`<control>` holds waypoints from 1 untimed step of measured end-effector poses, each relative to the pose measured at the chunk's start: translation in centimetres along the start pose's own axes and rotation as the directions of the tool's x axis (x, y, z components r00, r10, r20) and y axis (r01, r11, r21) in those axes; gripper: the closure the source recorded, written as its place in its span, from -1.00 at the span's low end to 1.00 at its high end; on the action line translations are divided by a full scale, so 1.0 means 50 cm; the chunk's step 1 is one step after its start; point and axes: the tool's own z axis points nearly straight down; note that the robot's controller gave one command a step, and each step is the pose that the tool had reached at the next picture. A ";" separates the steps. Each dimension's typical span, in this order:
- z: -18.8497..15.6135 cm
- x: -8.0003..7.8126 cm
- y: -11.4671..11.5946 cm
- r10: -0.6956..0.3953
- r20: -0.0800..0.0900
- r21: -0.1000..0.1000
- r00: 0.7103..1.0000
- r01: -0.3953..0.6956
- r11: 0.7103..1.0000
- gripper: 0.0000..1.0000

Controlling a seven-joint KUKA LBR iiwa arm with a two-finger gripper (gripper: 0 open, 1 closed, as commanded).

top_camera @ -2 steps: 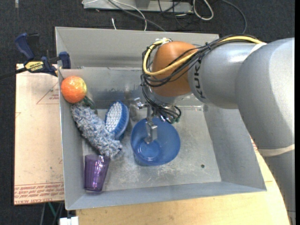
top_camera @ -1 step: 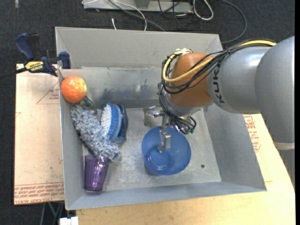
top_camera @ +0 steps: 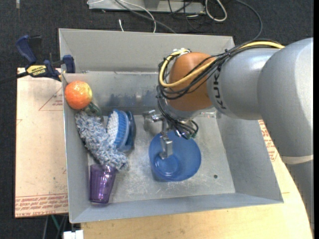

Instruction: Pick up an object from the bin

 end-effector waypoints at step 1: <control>-0.002 0.032 -0.037 0.003 0.004 -0.003 1.000 -0.003 1.000 -1.00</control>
Offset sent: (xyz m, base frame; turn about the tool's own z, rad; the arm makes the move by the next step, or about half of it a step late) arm -0.0412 -0.0941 -0.0002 0.3478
